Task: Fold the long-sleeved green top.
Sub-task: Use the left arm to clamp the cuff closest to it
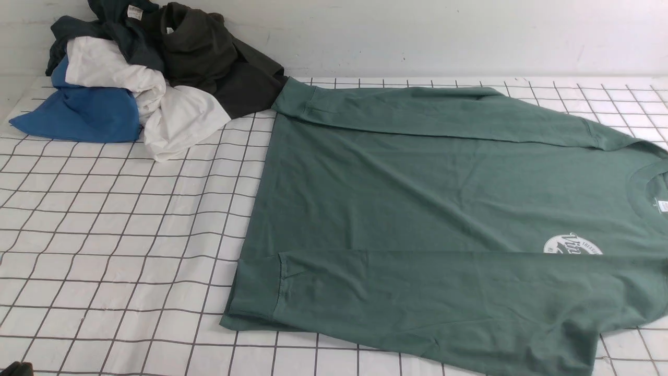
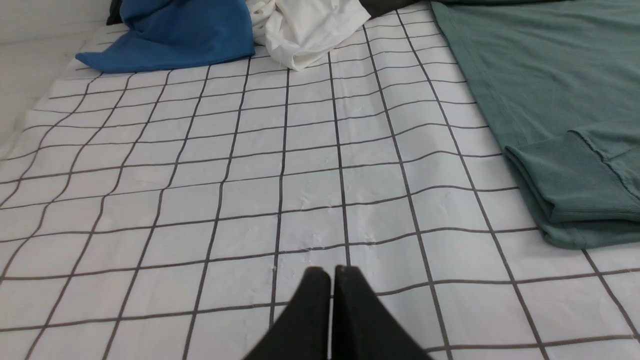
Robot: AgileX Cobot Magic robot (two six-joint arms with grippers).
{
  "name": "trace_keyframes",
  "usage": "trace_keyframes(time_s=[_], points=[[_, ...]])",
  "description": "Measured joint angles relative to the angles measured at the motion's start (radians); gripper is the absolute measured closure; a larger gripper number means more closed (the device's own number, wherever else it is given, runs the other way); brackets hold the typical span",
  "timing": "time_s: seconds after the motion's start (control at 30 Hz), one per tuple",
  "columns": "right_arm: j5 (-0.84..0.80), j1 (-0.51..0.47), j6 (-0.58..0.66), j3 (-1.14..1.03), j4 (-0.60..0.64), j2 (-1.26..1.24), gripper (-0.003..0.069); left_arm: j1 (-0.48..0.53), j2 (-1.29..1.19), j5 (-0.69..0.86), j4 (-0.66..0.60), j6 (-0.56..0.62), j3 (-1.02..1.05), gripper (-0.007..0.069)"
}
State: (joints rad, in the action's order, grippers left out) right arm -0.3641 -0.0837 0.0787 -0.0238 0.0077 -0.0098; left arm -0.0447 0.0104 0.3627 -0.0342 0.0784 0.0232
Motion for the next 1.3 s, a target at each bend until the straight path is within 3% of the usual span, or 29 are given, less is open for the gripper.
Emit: trace_keyframes(time_s=[1.1,1.23,1.3], points=[[0.005,0.0,0.002,0.0,-0.001,0.0,0.0665,0.0,0.0,-0.035,0.0,0.036,0.003,0.0631],[0.107,0.0,0.002,-0.005,-0.001,0.0,0.0665,0.0,0.0,-0.196,0.0,0.036,0.006,0.0631],[0.272,0.0,0.002,-0.005,-0.002,0.0,0.0665,0.0,0.0,-0.378,-0.001,0.036,0.006,0.0631]])
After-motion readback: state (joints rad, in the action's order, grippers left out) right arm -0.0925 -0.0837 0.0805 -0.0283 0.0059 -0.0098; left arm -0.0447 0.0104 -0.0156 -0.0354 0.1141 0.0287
